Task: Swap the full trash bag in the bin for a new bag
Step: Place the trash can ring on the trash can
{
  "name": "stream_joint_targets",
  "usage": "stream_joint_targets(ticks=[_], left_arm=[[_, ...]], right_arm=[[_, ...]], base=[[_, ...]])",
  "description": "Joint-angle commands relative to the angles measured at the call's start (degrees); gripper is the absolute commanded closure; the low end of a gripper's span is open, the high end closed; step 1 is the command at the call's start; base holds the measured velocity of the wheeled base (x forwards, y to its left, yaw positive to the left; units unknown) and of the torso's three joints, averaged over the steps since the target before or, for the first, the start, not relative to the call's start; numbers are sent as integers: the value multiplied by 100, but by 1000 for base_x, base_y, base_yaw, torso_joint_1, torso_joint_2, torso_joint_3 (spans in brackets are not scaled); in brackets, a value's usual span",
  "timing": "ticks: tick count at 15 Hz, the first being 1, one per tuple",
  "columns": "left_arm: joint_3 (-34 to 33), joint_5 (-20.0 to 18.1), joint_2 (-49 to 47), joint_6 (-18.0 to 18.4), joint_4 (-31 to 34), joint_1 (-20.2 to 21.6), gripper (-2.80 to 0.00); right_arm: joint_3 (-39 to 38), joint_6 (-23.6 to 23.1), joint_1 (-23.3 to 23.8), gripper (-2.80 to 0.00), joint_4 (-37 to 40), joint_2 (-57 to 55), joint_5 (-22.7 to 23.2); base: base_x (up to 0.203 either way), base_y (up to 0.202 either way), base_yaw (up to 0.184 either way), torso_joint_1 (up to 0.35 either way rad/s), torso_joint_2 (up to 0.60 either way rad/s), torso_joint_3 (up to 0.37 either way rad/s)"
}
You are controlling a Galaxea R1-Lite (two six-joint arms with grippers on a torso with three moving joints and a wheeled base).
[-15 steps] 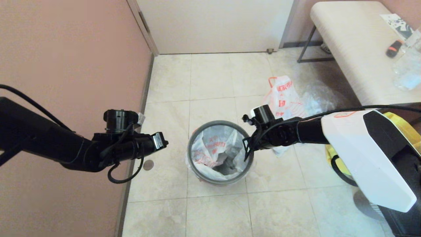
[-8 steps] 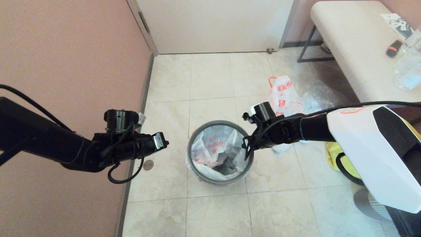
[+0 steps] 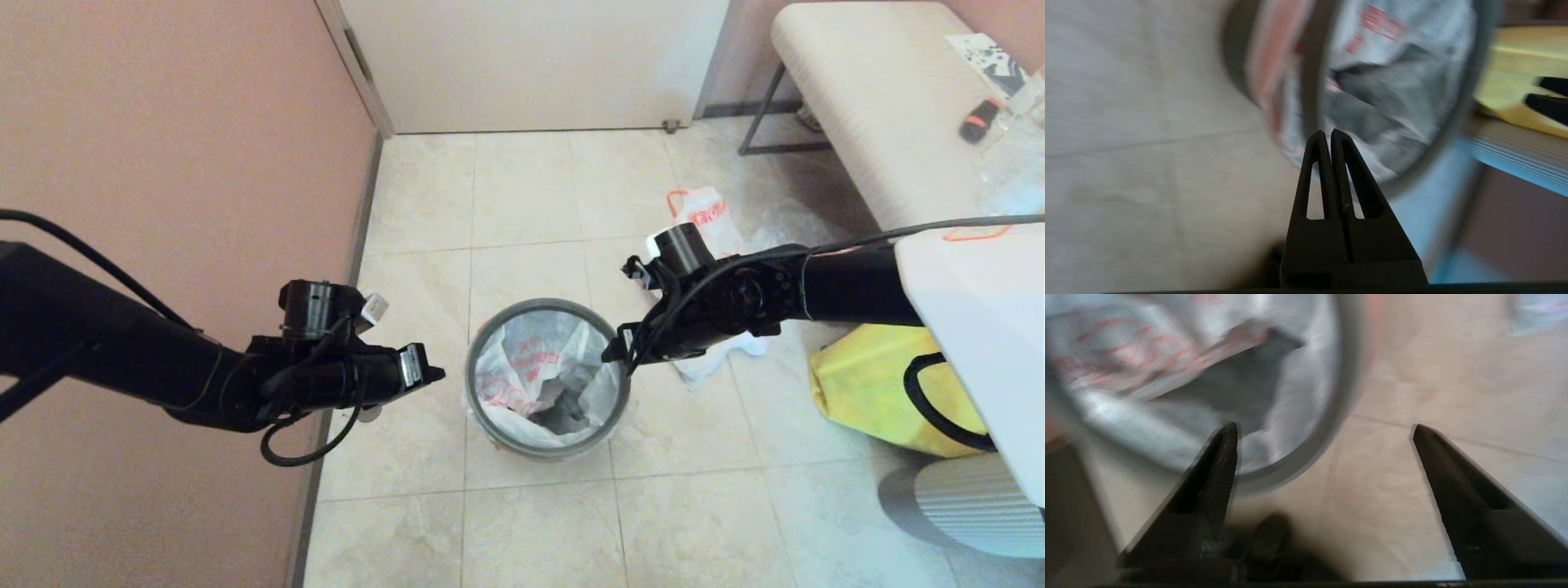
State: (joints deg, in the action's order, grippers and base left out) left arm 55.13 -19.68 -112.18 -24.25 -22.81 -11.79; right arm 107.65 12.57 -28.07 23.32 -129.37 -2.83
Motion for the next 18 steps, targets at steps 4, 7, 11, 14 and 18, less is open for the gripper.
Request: stream_joint_targets(ticks=[4,7,11,14,18], left_arm=[[-11,-449,-70,-185,5,19,0],[22,-462,-319,-186,-50,13,0],[121,-458,-665,-186,-83,-122,0],[121,-452,-639,-203,-83,-155,0],[199,-399,-746,-212,-83,-172,0]], right_arm=[[-126,433,165,0,-12,286,1166],[-148,410,324,0,-26,41,1650],[-157,366,623,0,-151,-254,2175],[-256,184,812,0,-152,-282,2445],[-280,184,920,0,-170,-343,2472]], base=[[0,0,0,0,0,0],[0,0,0,0,0,0],[0,0,0,0,0,0],[0,0,0,0,0,0],[0,0,0,0,0,0]])
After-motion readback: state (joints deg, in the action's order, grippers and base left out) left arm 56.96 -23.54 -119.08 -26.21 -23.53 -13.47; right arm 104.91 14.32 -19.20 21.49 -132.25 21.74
